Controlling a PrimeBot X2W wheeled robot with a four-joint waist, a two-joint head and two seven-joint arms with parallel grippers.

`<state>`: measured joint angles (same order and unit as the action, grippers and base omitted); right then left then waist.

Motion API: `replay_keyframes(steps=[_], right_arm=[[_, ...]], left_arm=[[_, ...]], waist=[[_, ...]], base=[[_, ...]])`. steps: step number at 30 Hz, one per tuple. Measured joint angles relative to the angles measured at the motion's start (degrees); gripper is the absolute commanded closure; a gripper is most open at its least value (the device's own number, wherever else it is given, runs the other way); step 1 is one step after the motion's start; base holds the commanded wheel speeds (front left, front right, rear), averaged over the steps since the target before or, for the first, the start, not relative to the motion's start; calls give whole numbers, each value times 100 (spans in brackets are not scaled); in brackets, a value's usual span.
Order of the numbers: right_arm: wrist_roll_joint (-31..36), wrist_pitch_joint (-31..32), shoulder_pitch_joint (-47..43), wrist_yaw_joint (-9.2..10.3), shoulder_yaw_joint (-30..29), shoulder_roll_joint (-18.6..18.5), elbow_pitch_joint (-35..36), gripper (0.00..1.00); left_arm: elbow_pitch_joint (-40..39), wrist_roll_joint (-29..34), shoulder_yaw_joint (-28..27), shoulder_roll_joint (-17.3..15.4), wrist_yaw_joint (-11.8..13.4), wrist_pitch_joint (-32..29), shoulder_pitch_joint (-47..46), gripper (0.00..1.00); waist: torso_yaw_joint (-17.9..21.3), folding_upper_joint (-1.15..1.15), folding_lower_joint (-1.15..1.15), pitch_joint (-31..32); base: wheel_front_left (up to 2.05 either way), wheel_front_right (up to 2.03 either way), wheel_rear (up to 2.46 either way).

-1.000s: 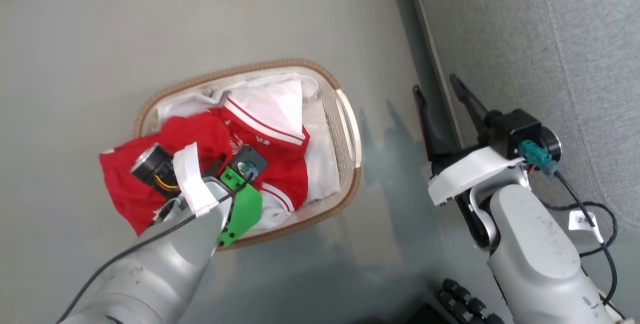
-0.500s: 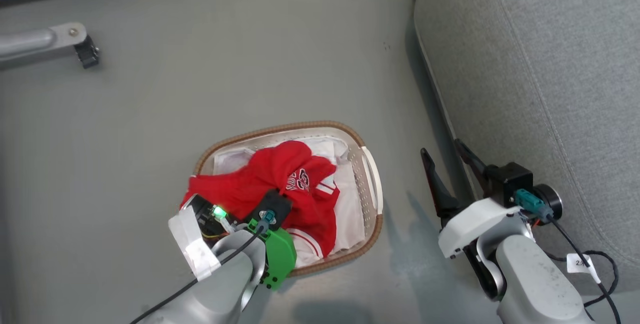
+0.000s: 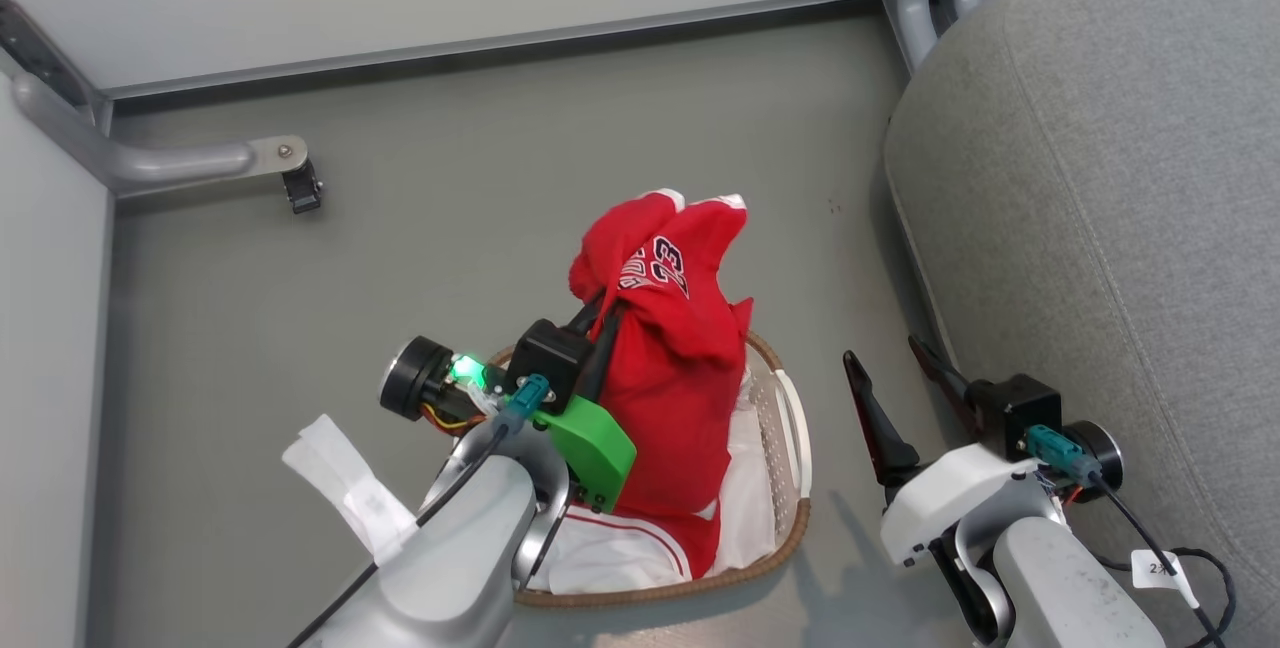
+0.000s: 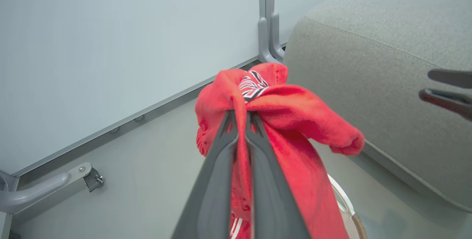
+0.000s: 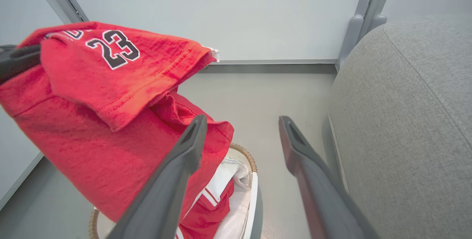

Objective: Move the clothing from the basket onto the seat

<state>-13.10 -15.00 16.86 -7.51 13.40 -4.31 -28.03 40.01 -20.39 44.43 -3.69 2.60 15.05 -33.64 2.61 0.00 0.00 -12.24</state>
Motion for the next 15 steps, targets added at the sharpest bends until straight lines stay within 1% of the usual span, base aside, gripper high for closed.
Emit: replay_keyframes(steps=[3,7,15], right_arm=[[-7,0,-13,1,7,4,3,0],[-15,0,-118,0,22,10,-11,0],[-34,0,-259,0,36,20,-19,0]], left_arm=[[-322,98,-316,-3,-70,0,71,100],[-764,238,-735,15,-265,-1,183,100],[-1427,339,-1274,70,-637,8,402,100]], waist=[[-53,0,0,84],[-97,0,0,209],[-138,0,0,441]], base=[[0,0,0],[0,0,0],[0,0,0]])
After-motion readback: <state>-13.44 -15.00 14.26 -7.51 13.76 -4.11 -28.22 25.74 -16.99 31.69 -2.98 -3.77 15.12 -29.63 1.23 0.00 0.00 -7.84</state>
